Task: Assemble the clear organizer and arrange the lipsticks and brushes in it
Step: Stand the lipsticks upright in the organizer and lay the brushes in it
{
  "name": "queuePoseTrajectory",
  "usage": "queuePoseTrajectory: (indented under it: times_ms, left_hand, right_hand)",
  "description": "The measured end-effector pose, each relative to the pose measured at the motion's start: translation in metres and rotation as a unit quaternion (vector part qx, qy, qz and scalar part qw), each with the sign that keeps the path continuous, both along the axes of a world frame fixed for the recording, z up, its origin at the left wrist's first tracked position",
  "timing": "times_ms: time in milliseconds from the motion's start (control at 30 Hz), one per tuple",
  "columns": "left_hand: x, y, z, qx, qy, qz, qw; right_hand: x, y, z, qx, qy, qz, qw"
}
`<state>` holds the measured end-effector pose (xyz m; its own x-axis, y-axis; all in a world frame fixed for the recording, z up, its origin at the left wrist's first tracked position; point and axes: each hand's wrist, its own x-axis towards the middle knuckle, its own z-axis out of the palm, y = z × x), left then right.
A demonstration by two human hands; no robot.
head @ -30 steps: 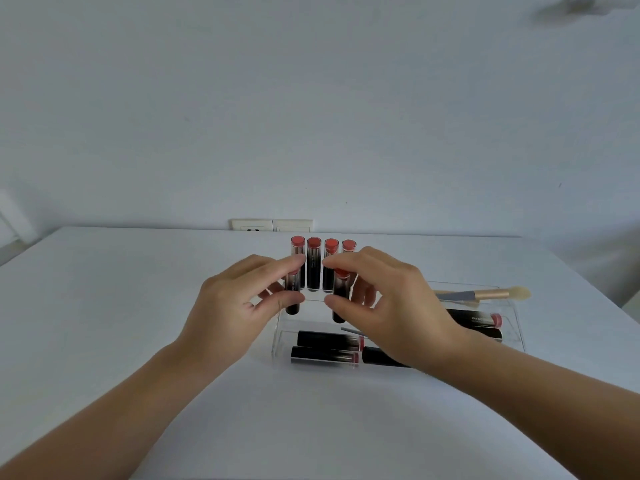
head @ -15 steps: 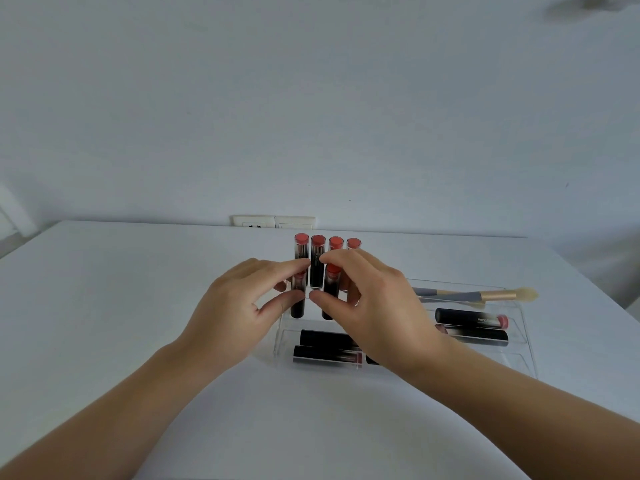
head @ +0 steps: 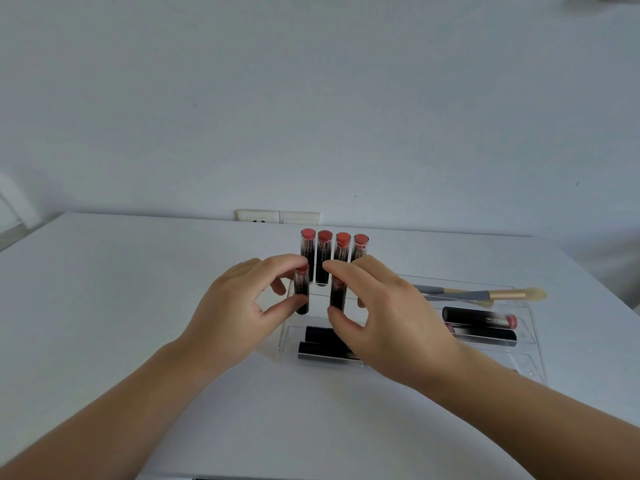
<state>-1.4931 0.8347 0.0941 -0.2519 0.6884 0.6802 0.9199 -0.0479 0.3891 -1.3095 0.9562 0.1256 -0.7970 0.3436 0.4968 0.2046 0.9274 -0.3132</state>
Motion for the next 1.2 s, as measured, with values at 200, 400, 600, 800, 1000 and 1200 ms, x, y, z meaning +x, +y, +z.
queuePoseTrajectory:
  times_ms: [200,400,600,800,1000,1200]
  left_hand:
    - [0.0,0.001,-0.001,0.009,0.001,0.001,1.0]
    - [0.001,0.001,-0.002,-0.005,-0.023,-0.008,1.0]
    - [0.001,0.001,-0.003,-0.007,-0.041,-0.024,0.999]
    - [0.0,0.002,-0.005,-0.003,-0.042,-0.026,0.999]
    - [0.0,0.002,-0.005,-0.007,-0.048,-0.024,0.999]
    - [0.0,0.003,-0.005,-0.011,-0.059,-0.019,0.998]
  right_hand:
    - [-0.006,0.002,-0.001,-0.078,0.013,-0.006,0.997]
    - [-0.017,-0.002,-0.001,-0.073,0.025,0.005,0.997]
    - [-0.022,0.0,-0.006,-0.045,0.034,-0.004,0.998]
    - [-0.025,0.002,-0.008,-0.029,0.044,-0.01,0.999]
    - [-0.027,0.003,-0.008,-0.031,0.048,-0.012,0.998]
    - [-0.029,0.004,-0.008,-0.037,0.04,-0.006,0.998]
